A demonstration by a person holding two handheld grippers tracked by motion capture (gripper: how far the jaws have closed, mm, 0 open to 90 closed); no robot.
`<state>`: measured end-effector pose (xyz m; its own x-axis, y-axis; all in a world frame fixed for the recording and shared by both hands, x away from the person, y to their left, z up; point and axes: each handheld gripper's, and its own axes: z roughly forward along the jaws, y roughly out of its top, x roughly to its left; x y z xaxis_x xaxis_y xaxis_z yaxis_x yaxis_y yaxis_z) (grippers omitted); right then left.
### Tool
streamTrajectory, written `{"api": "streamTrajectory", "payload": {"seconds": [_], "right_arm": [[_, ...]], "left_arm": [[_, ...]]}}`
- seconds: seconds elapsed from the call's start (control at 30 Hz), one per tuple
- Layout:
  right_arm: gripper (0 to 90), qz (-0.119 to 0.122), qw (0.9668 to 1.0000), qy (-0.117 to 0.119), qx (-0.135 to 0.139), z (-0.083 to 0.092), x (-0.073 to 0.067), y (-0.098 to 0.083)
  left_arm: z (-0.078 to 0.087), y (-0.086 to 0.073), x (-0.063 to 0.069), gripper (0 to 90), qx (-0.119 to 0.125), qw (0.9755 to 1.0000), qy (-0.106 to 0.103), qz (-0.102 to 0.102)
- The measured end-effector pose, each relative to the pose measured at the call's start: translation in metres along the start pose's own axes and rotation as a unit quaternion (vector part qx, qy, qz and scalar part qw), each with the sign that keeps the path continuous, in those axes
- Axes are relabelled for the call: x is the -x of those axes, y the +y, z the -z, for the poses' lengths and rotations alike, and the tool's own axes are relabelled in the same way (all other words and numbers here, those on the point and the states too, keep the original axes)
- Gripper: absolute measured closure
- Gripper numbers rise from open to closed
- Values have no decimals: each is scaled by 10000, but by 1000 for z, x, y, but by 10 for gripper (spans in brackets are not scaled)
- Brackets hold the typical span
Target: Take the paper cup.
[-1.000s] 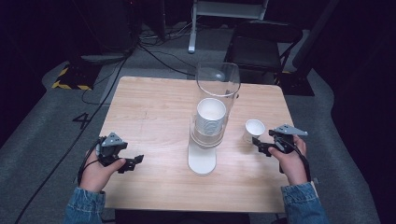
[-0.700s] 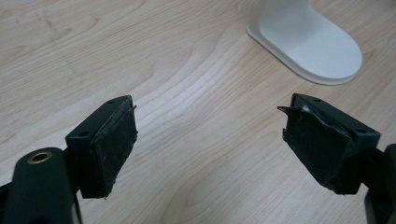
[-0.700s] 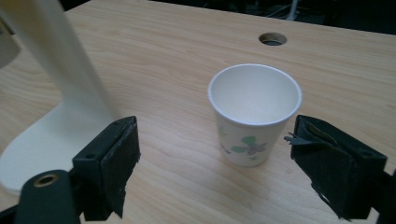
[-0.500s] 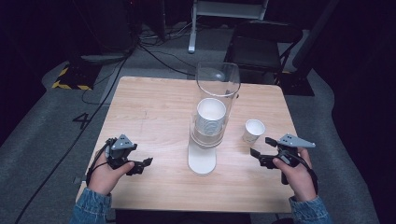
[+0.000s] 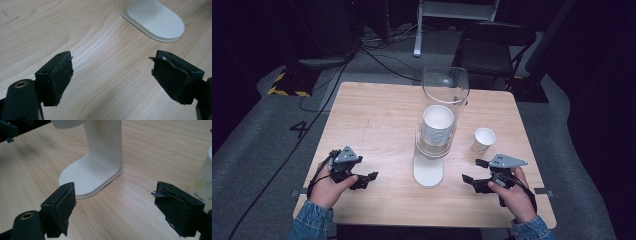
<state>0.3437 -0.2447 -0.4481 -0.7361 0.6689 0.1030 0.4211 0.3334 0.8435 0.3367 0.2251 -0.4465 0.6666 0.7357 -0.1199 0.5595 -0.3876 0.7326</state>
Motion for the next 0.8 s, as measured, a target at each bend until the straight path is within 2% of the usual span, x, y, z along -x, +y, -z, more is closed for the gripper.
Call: {"api": "streamTrajectory", "payload": {"seconds": [0.03,0.07,0.17,0.33,0.47,0.5,0.63,0.8], "right_arm": [[177,38,9999,-134,-62,-6,-1,-3],[177,38,9999,-134,-62,-6,-1,-3],[174,98,9993,-340,-125,-15,-3,-10],[173,131,9990,-354,-222,-29,-2,-18],[172,210,9984,-392,-355,-36,-1,-22],[170,190,9984,-406,-353,-37,0,-22],[162,170,9983,-460,-304,-40,-1,-25],[162,384,9964,-664,-362,-45,-2,-30]], "left_arm": [[-1,-1,-1,168,-63,10000,48,-36],[-2,-2,-1,168,-114,9999,53,-56],[-6,-5,-2,167,-156,9999,50,19],[-11,-8,-2,168,-259,9997,-18,-32],[-16,-10,-1,168,-360,9993,-27,35],[-16,-11,-2,168,-419,9991,-49,-12],[-18,-12,-2,167,-546,9985,-2,10],[-22,-14,-2,165,-623,9980,15,50]]}}
